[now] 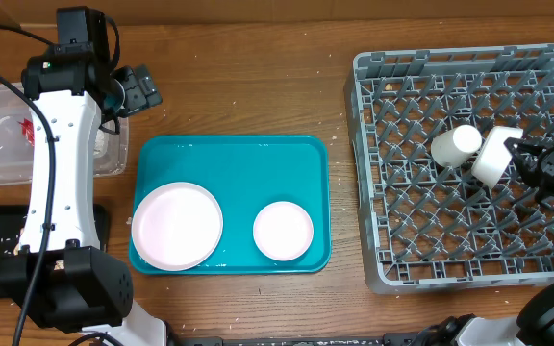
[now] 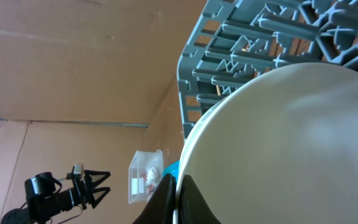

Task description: Sort waste into correct bins and load items into the dishwasher

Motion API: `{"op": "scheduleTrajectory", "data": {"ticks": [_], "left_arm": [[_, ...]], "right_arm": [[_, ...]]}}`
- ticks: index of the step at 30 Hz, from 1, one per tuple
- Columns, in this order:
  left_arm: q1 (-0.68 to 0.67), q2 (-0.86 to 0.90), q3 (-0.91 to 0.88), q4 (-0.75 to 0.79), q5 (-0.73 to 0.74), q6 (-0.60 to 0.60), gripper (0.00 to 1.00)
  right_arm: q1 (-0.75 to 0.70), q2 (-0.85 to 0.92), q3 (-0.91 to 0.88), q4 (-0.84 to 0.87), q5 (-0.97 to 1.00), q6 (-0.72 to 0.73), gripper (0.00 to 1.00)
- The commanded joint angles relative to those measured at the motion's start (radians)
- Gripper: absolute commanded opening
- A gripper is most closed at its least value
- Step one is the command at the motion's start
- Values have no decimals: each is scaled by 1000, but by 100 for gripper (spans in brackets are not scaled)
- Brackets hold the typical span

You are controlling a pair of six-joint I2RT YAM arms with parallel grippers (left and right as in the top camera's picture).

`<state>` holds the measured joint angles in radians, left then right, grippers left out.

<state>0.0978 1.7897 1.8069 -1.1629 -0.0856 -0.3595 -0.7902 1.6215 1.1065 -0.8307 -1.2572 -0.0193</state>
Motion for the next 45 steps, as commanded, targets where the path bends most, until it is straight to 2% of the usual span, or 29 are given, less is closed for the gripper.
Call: {"op": "scheduleTrajectory", "data": {"ticks": [1, 4, 9, 16, 21, 29, 36, 42, 43, 45], "left_arm": [[-7, -5, 9, 0, 8, 19, 100], [-7, -5, 9, 0, 8, 19, 100], [-7, -5, 9, 0, 8, 19, 100], [-7, -5, 9, 0, 8, 19, 100], [-7, -5, 9, 0, 8, 19, 100], [-7, -5, 9, 0, 8, 19, 100], [-7, -5, 9, 0, 8, 19, 100], [-7, -5, 9, 0, 8, 19, 100], [-7, -5, 9, 0, 8, 19, 100], [-6, -5, 9, 0, 8, 19, 100]], "right_arm": [[5, 0, -9, 8, 23, -13, 7], [1, 0, -5, 7, 84, 5, 11], [-20, -10, 56, -27, 263, 127, 11], [-22, -30, 216, -204, 566, 163, 14], [-22, -31, 306, -321, 686, 181, 16], [-22, -42, 436, -444, 817, 236, 30], [-21, -111, 553, -542, 943, 283, 54], [11, -225, 576, -575, 921, 278, 62], [32, -251, 576, -575, 888, 261, 66], [76, -294, 576, -570, 776, 182, 81]]}}
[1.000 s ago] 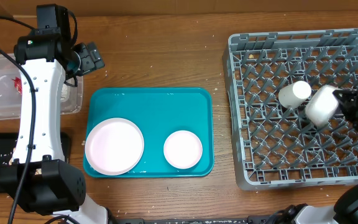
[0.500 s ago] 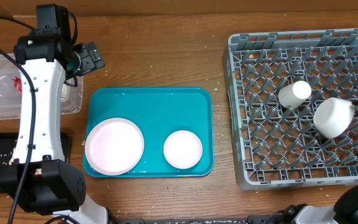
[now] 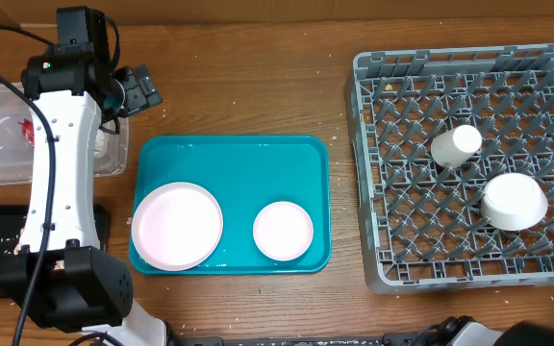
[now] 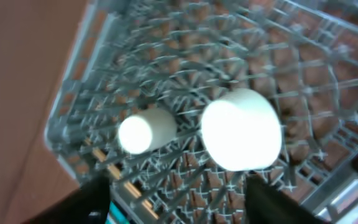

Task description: Sort waste into correct bins and load items into the dishwasher

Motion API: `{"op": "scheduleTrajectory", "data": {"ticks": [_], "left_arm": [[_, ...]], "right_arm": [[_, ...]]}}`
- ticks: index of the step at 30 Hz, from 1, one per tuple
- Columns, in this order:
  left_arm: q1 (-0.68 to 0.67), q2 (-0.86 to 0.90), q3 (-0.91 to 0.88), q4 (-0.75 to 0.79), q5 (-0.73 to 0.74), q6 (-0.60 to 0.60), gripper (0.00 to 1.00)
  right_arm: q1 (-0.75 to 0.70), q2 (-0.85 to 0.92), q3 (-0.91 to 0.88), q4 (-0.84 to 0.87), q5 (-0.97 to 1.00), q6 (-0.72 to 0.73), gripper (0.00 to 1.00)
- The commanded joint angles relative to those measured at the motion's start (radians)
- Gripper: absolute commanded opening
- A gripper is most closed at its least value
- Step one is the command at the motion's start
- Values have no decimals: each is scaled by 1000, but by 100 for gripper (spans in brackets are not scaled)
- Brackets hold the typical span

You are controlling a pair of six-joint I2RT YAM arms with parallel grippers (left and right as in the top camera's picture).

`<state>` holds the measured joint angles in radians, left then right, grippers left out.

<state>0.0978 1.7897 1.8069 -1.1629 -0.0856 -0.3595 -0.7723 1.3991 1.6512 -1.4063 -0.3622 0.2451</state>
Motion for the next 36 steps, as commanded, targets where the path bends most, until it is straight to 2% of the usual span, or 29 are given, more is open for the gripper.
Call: {"op": "scheduleTrajectory", "data": {"ticks": [1, 3, 6, 11, 15, 19, 24, 30, 36], "left_arm": [[-6, -5, 9, 0, 8, 19, 100], [-7, -5, 9, 0, 8, 19, 100], [-6, -5, 9, 0, 8, 19, 100], [-6, -5, 9, 0, 8, 19, 100], [-6, -5, 9, 0, 8, 19, 100], [-6, -5, 9, 0, 8, 19, 100], [-6, -5, 9, 0, 8, 19, 100], [-6, -5, 9, 0, 8, 19, 100], [-6, -5, 9, 0, 8, 19, 100]], "right_arm": [[84, -91, 31, 8, -197, -128, 86], [170, -138, 31, 10, -421, -226, 100], [275, -164, 31, 15, -514, -257, 100], [539, -169, 30, 12, -515, -274, 100], [770, -154, 23, 25, -513, -405, 100], [914, -127, 23, 90, -523, -396, 100], [1025, -68, 23, 209, -487, -276, 100], [1198, 84, 23, 232, 13, 143, 99], [1371, 273, 23, 231, 182, 312, 94]]}}
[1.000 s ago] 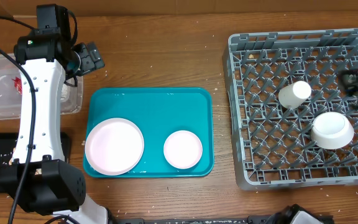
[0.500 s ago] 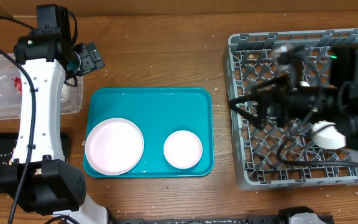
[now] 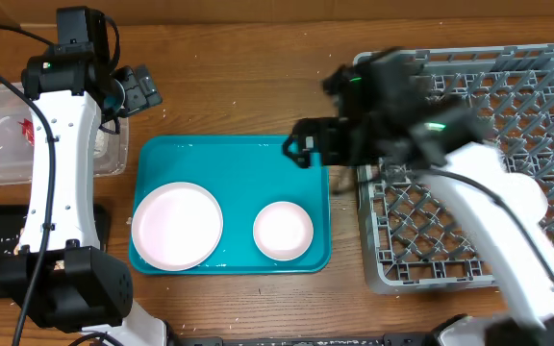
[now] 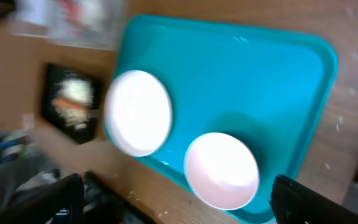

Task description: Sort waste into correct bins and load items into the dishwasher

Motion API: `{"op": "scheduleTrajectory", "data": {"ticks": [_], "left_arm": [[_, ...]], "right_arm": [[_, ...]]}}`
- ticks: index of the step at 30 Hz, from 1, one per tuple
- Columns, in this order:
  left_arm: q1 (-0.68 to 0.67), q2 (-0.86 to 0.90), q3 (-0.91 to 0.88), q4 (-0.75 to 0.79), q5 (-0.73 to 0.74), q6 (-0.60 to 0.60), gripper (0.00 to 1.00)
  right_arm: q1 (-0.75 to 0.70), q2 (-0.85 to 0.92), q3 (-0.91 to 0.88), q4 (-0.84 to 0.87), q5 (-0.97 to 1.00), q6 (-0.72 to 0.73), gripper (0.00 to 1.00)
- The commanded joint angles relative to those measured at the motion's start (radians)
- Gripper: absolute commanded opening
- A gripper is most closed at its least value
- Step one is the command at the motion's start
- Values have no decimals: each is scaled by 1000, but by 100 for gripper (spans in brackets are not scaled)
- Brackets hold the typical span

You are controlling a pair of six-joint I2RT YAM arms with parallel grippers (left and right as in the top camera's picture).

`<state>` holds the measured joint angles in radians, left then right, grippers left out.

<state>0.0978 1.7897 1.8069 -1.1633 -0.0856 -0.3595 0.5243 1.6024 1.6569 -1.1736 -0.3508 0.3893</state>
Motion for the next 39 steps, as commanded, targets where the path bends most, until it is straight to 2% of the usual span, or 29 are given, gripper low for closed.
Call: {"op": "scheduleTrajectory", "data": {"ticks": [1, 7, 10, 14, 16, 22, 27, 36, 39], "left_arm": [[-6, -5, 9, 0, 8, 19, 100], [-7, -5, 9, 0, 8, 19, 100], [-6, -5, 9, 0, 8, 19, 100], [-6, -5, 9, 0, 8, 19, 100], [-7, -5, 9, 0, 8, 19, 100], [-6, -5, 9, 0, 8, 19, 100], [-7, -5, 9, 0, 8, 19, 100], [-6, -5, 9, 0, 8, 19, 100], [-6, -5, 9, 0, 8, 19, 100]], "right_arm": [[98, 99, 17, -2, 182, 189, 91], [243, 275, 17, -6, 204, 303, 83], [306, 351, 17, -17, 254, 373, 76], [356, 406, 17, -27, 290, 404, 74], [388, 435, 12, -16, 290, 416, 69], [413, 484, -15, 31, 290, 427, 63], [412, 502, -15, 33, 291, 426, 53], [413, 504, -16, 33, 299, 426, 52], [413, 504, -28, 43, 305, 427, 47]]}}
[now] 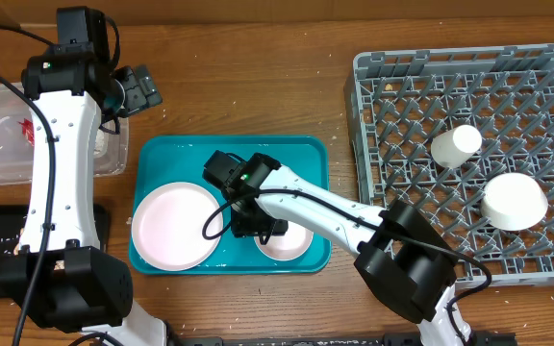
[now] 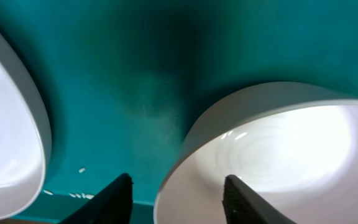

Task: Sort waste into correct bins and load items into the dishwasher
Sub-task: 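Grip the rim of the small white bowl with the right gripper, then carry the bowl right and lower it into the rack's back corner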

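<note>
On the teal tray (image 1: pixel 248 163) lie a large white plate (image 1: pixel 176 226) at the left and a small white bowl (image 1: pixel 294 240) at the right. My right gripper (image 1: pixel 256 223) is down at the bowl's left rim. In the right wrist view it (image 2: pixel 176 199) is open, with one finger (image 2: pixel 114 196) outside the bowl (image 2: pixel 291 149) over the tray and the other finger (image 2: pixel 241 196) inside the rim. The plate's edge (image 2: pixel 5 124) shows at the left. My left gripper (image 1: pixel 138 91) hangs at the far left; its jaws are unclear.
The grey dish rack (image 1: pixel 373 259) at the right holds a white cup (image 1: pixel 455 144) on its side and an upturned white bowl (image 1: pixel 515 200). A clear bin with scraps and a black tray stand at the left edge.
My right gripper was high over the tray's upper right corner. It is now low at the small bowl, open, with its fingers astride the left rim. The left arm has not moved.
My right gripper held a white bowl over the rack. Then that bowl lay upturned in the rack beside the cup, and the gripper was off it. Then the arm was over the tray, and now the gripper straddles the small bowl's rim.
</note>
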Motion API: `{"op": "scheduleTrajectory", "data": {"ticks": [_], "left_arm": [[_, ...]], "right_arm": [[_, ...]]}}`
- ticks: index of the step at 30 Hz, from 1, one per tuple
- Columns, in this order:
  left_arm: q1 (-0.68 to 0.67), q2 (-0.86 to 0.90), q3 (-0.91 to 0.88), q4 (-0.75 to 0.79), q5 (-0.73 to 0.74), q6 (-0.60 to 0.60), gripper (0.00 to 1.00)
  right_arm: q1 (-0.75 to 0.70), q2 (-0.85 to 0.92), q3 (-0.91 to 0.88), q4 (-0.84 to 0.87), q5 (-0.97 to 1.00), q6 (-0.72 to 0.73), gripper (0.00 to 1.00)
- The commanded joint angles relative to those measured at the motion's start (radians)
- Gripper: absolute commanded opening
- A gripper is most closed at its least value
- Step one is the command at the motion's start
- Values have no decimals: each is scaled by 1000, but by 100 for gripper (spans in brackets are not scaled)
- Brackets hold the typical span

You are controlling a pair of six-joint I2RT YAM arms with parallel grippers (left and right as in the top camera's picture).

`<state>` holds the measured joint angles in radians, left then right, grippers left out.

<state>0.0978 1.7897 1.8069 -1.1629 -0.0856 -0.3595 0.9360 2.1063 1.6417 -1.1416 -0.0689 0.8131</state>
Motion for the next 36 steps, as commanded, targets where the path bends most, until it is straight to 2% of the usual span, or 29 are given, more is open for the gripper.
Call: {"op": "scheduleTrajectory", "data": {"ticks": [1, 4, 7, 10, 11, 18, 20, 22, 25, 31, 36], "left_arm": [[-6, -5, 9, 0, 8, 19, 100], [-6, -5, 9, 0, 8, 19, 100], [-6, -5, 9, 0, 8, 19, 100], [-6, -5, 9, 0, 8, 19, 100], [-6, -5, 9, 0, 8, 19, 100], [-6, -5, 9, 0, 8, 19, 100], [-6, -5, 9, 0, 8, 19, 100], [-6, -5, 9, 0, 8, 19, 100], [-6, -5, 9, 0, 8, 19, 100], [-6, -5, 9, 0, 8, 19, 100], [-7, -5, 9, 0, 8, 19, 100]], "right_arm": [[1, 0, -18, 14, 23, 3, 44], [1, 0, -27, 15, 24, 7, 38], [1, 0, -27, 8, 24, 7, 27], [1, 0, -26, 7, 23, 7, 6], [1, 0, -24, 6, 23, 6, 4], [-10, -20, 80, -89, 23, -26, 4], [-25, -44, 173, -167, 28, -71, 4], [-63, -85, 280, -278, 138, -56, 4], [-134, -160, 357, -340, 244, -34, 4], [-411, -348, 375, -308, 230, -198, 4], [-766, -426, 375, -236, -67, -504, 4]]}}
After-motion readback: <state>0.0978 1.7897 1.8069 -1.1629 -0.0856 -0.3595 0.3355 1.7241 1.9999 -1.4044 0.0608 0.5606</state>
